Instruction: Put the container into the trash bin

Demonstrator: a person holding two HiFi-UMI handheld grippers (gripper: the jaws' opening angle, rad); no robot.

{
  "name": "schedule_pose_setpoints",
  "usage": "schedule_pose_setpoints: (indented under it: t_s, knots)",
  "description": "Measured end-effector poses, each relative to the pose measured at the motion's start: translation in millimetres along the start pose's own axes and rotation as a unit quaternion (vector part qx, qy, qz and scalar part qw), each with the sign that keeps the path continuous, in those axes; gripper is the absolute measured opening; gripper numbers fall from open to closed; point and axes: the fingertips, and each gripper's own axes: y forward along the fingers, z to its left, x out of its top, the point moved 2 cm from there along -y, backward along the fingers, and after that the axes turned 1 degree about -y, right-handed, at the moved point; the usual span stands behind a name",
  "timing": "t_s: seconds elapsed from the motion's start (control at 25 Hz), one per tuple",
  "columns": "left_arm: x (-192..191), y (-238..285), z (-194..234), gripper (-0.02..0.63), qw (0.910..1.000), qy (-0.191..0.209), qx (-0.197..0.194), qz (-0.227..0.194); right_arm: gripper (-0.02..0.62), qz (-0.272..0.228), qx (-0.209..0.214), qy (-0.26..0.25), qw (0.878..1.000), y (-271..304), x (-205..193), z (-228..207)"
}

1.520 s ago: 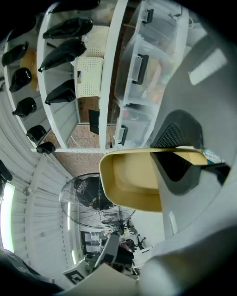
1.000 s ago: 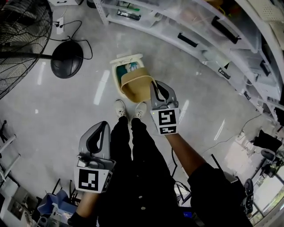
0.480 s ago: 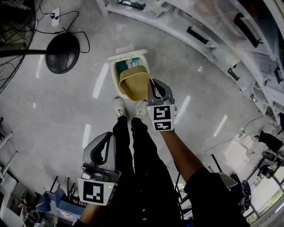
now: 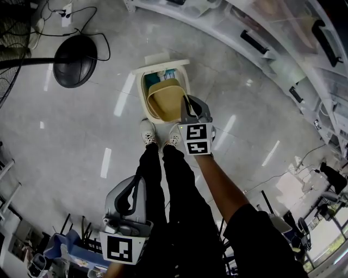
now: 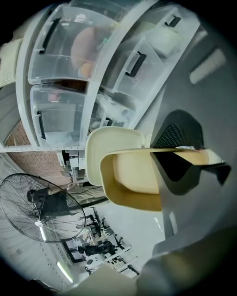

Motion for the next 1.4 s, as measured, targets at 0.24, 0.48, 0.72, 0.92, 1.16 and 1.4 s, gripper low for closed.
schedule_pose_setpoints:
  t_s: [0.24, 0.48, 0.72, 0.92, 1.16, 1.4]
  knots:
    - [-17, 15, 6, 0.0, 0.9999, -0.012, 0.004, 0.01, 0.028, 0.015, 0.004, 0.002, 1.0, 32, -21, 3]
    - [-24, 20, 4, 0.0, 0.9997, -0.018, -0.004, 0.017, 0.028, 0.028, 0.003, 0.003, 1.0, 54, -35, 6]
    - [-37, 29, 7, 0.0, 0.9992, -0.028, -0.004, 0.028, 0.028, 0.043, 0.011, -0.008, 0.999, 73, -47, 9]
    - [-42, 29, 14, 0.0, 0.9989, -0.032, 0.002, 0.034, 0.028, 0.048, 0.012, -0.011, 0.999, 82, -52, 8]
    - [-45, 31, 19, 0.0, 0.9986, -0.038, 0.007, 0.035, 0.028, 0.056, 0.011, -0.015, 0.998, 89, -58, 6]
    - [-48, 34, 21, 0.0, 0.9984, -0.042, 0.008, 0.037, 0.03, 0.067, 0.01, -0.019, 0.998, 93, -67, 7]
